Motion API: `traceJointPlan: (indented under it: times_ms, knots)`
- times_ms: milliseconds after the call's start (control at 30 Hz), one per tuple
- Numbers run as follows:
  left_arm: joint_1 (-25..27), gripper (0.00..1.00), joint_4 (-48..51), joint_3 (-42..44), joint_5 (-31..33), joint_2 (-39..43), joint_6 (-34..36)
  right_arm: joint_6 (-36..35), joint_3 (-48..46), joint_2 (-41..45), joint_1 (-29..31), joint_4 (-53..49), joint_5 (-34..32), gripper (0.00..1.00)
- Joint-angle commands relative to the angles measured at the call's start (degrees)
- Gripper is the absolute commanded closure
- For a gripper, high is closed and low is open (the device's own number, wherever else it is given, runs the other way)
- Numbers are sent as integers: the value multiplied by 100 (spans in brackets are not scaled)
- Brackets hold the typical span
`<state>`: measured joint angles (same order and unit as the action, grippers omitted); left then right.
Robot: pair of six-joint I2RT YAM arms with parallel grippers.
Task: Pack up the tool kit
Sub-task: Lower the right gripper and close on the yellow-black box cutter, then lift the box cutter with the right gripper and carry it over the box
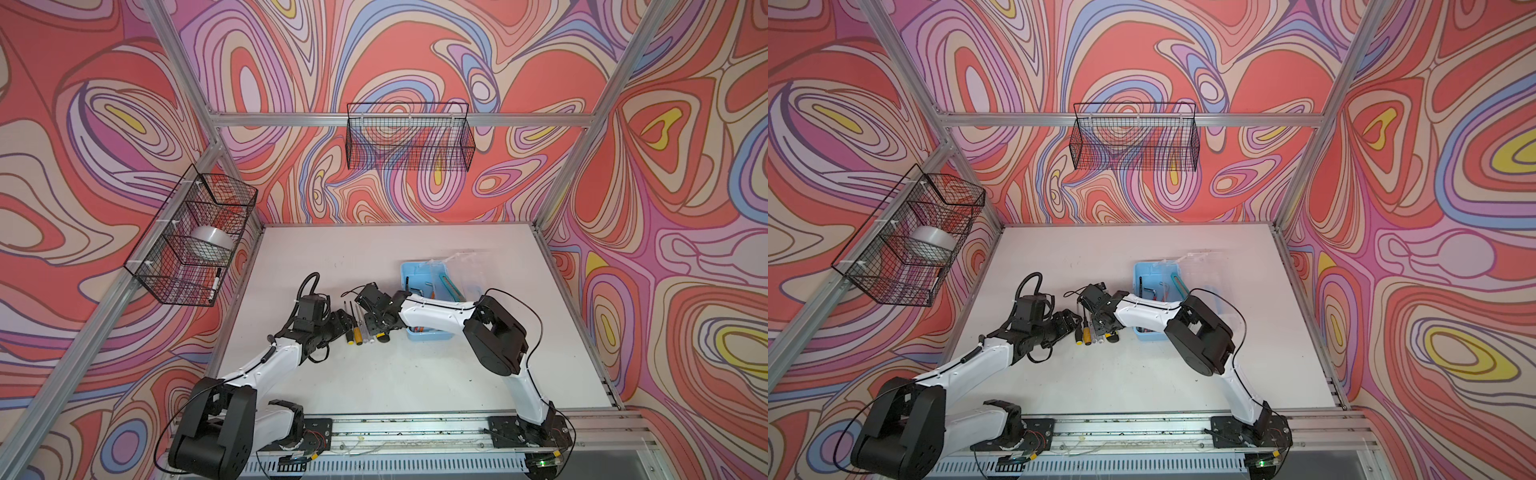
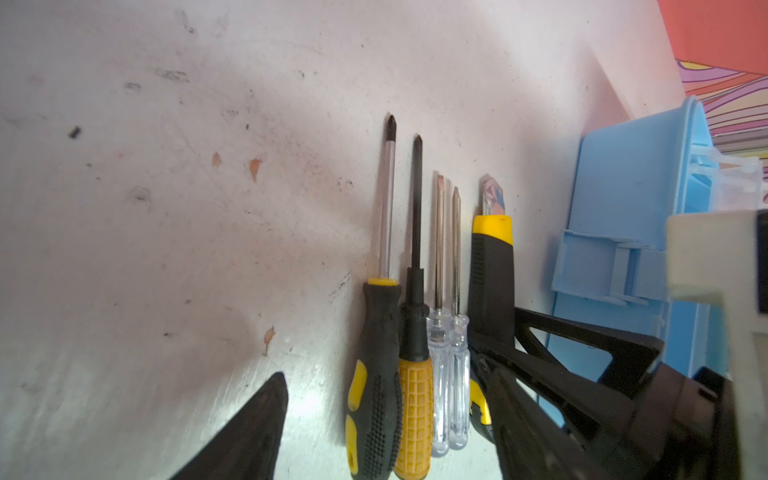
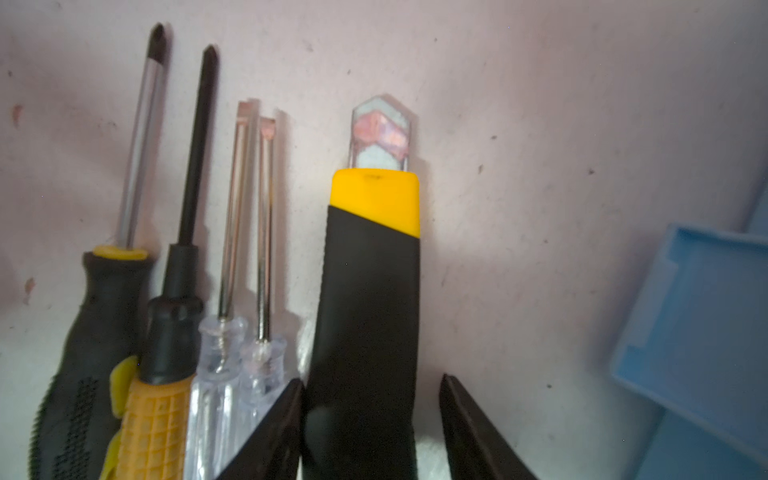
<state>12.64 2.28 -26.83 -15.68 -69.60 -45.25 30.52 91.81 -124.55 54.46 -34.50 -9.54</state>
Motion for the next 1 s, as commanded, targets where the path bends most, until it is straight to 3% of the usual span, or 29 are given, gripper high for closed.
traceJointPlan:
  times_ms: [0,200,300,967]
  knots:
    - [-43,24,-157,-7,-52,-93,-10,-49,82,-129,-8,-175,-214,48]
    - [-49,25,-200,-42,-85,-192,-18,-55,74,-130,-4,-169,-181,52]
    - [-49,25,-181,-55,-67,-194,-10,-55,74,-97,-4,-171,-167,59]
    - [-45,26,-124,-427,-40,-407,-14,-141,-190,787,3,-44,204,68]
